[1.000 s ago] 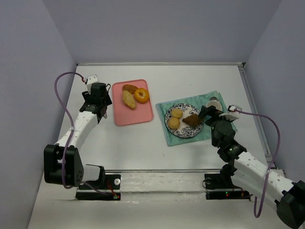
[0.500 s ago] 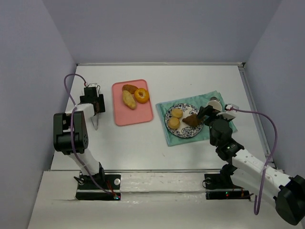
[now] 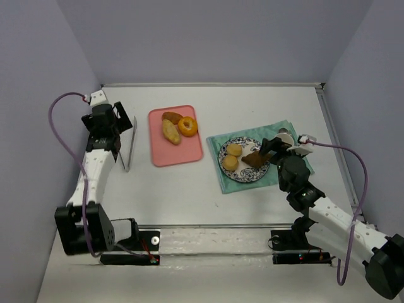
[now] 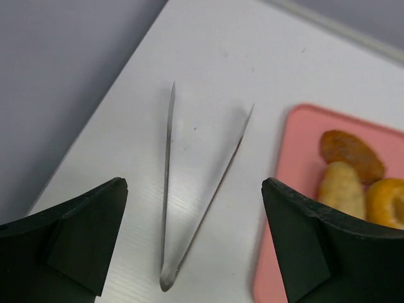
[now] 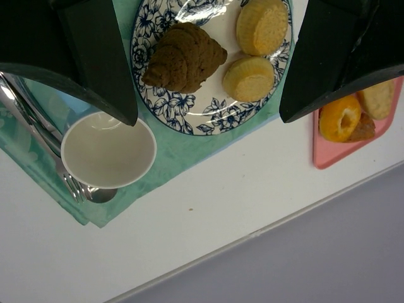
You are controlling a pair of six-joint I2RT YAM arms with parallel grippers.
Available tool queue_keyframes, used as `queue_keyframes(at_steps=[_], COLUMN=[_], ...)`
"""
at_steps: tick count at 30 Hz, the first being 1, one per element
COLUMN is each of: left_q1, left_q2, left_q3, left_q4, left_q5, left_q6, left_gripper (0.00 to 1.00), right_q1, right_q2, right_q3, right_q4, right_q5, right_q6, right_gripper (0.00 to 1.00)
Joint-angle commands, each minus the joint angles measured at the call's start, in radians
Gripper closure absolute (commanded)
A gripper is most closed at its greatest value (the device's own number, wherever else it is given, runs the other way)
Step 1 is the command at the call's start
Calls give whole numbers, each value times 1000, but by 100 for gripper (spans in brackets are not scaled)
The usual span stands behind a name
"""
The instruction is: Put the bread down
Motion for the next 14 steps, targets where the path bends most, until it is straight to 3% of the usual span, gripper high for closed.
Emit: queue_keyframes(at_steps=[1, 5, 14], left_q1=[-6, -11, -12], left_q2=[-320, -580, -680], left_q3=[-140, -341, -438], left_q4=[88, 257, 314], left_q5=[163, 398, 452], left_q6=[-174, -211, -247], left_gripper=[1, 1, 1], right_q1=[6, 6, 6], right_q2=[-24, -35, -44], right_q3=[76, 98, 151], right_q4=[-33, -80, -195], right_q5=[4, -8, -52], right_q6=[17, 34, 54], right_gripper=[0, 0, 0])
